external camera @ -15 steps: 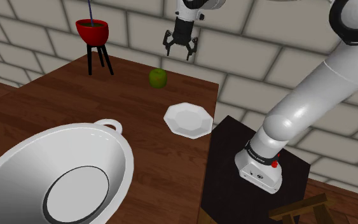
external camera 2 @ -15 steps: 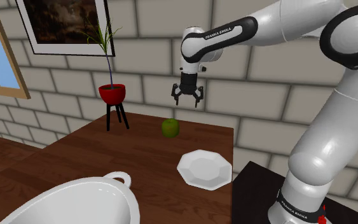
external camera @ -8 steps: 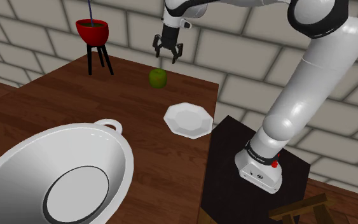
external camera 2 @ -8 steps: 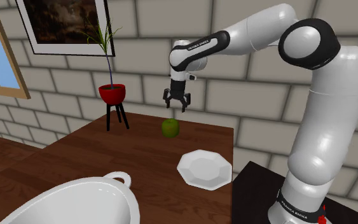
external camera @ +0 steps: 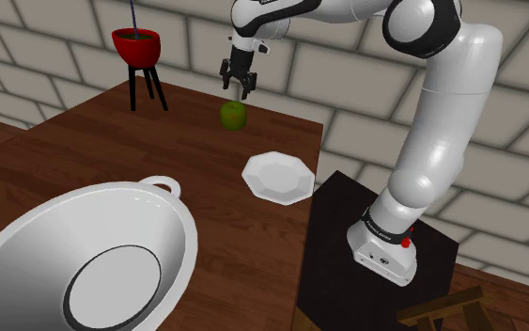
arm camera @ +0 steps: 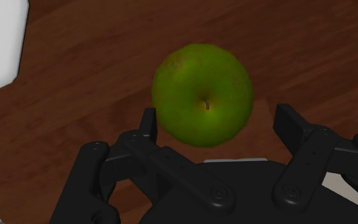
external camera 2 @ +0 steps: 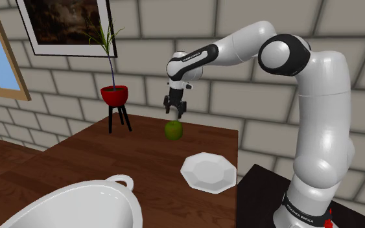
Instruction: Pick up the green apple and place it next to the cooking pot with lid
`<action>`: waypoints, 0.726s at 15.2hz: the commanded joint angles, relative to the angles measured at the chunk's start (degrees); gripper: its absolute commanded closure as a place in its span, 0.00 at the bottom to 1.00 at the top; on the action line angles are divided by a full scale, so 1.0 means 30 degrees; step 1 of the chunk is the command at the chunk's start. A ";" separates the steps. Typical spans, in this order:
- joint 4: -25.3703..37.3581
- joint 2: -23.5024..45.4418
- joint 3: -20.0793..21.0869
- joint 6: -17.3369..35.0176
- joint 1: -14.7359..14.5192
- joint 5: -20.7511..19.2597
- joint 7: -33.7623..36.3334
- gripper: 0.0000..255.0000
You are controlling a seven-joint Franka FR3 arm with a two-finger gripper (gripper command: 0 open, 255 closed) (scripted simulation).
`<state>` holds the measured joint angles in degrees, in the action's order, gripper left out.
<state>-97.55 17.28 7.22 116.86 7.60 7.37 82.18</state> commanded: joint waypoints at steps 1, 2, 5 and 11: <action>-0.0295 0.0130 0.0002 0.0437 -0.0023 0.0022 0.0030 0.00; -0.0424 0.0222 0.0010 0.0659 -0.0045 0.0021 0.0029 0.00; -0.0739 0.0470 0.0029 0.1228 -0.0100 0.0018 0.0029 0.00; -0.0733 0.0474 0.0029 0.1227 -0.0100 0.0018 0.0029 0.00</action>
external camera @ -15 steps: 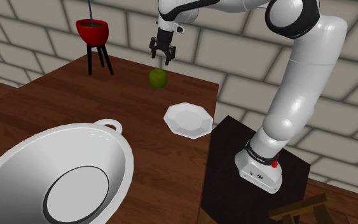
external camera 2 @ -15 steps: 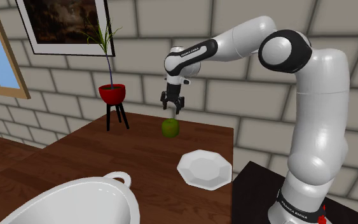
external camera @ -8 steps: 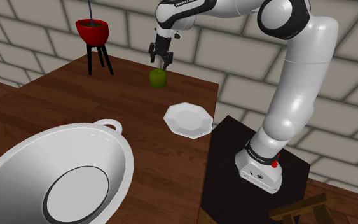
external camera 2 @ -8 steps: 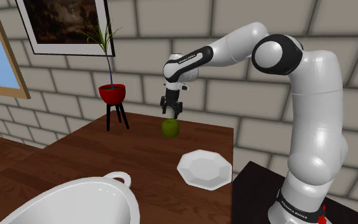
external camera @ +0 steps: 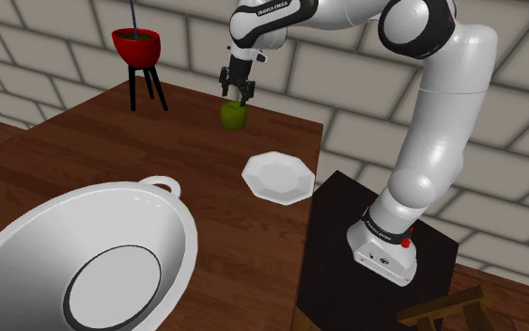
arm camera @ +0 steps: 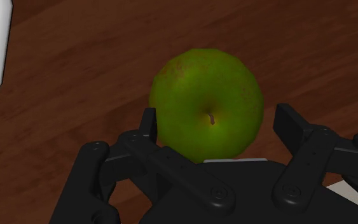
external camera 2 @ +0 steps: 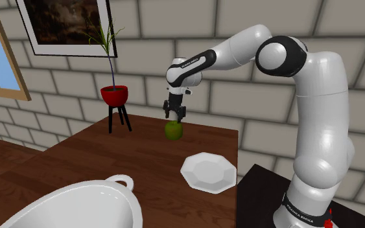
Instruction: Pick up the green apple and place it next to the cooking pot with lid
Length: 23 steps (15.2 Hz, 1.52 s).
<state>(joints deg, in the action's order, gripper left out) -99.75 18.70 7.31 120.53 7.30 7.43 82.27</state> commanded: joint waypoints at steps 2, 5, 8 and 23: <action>0.0000 0.0000 0.0000 0.0000 0.0000 0.0000 0.0000 1.00; 0.0000 0.0000 0.0000 0.0000 0.0000 0.0000 0.0000 1.00; 0.0000 0.0000 0.0000 0.0000 0.0000 0.0000 0.0000 1.00; 0.1947 -0.0827 0.0000 -0.2751 0.0038 -0.0063 0.0342 1.00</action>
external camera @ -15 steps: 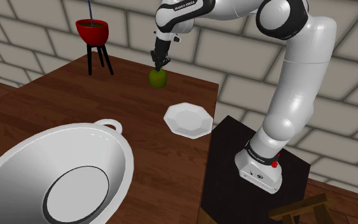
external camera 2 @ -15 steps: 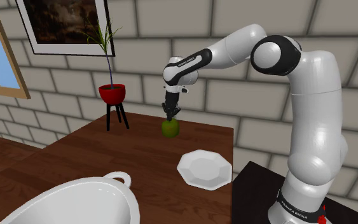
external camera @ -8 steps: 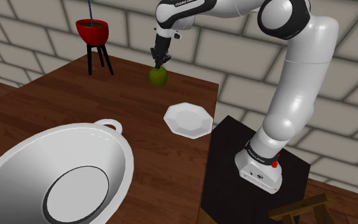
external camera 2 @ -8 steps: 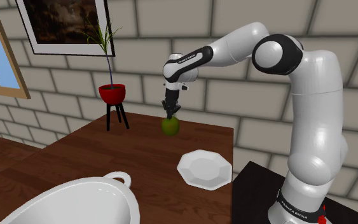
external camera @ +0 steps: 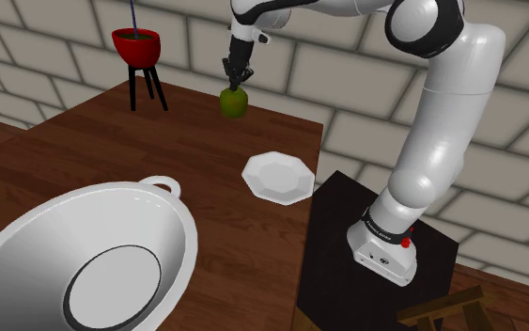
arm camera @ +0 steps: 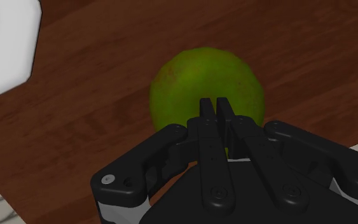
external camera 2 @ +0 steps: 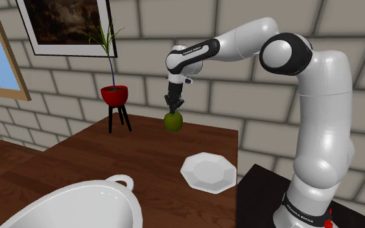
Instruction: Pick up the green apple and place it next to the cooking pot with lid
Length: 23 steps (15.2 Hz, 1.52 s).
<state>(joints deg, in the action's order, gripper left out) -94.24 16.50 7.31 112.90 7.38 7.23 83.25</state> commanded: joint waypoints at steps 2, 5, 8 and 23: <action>0.0507 -0.0178 -0.0001 -0.0685 0.0014 -0.0010 0.0075 1.00; 0.1142 -0.0275 -0.0001 -0.1410 0.0018 -0.0030 0.0167 1.00; 0.1829 -0.0332 0.0000 -0.2149 0.0020 -0.0052 0.0262 1.00; 0.6235 0.0059 0.0018 -0.6131 -0.0018 -0.0197 0.0798 1.00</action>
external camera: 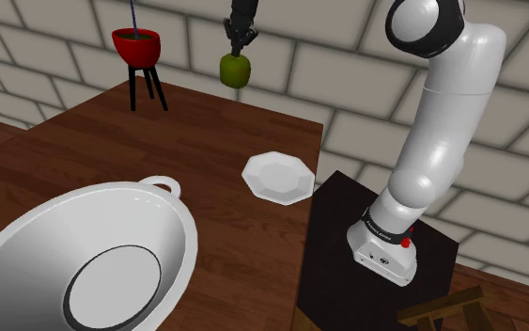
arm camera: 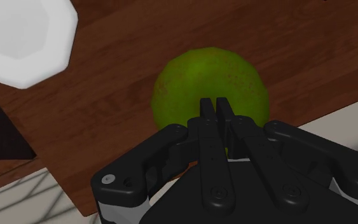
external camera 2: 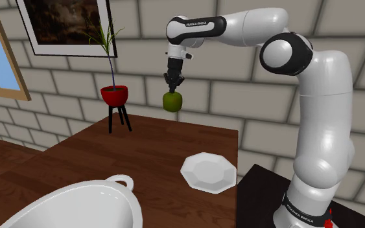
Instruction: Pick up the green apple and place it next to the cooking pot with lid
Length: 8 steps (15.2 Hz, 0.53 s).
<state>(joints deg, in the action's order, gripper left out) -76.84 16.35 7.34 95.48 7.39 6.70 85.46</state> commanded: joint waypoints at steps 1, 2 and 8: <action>0.0803 0.0185 0.0011 -0.0615 -0.0028 -0.0033 0.0104 1.00; 0.1183 0.0268 0.0013 -0.0910 -0.0036 -0.0046 0.0146 1.00; -0.0225 -0.1074 0.0377 -0.0692 -0.0650 -0.0008 0.1141 1.00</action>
<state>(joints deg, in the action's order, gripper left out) -75.19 14.82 8.10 92.61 6.02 6.58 87.95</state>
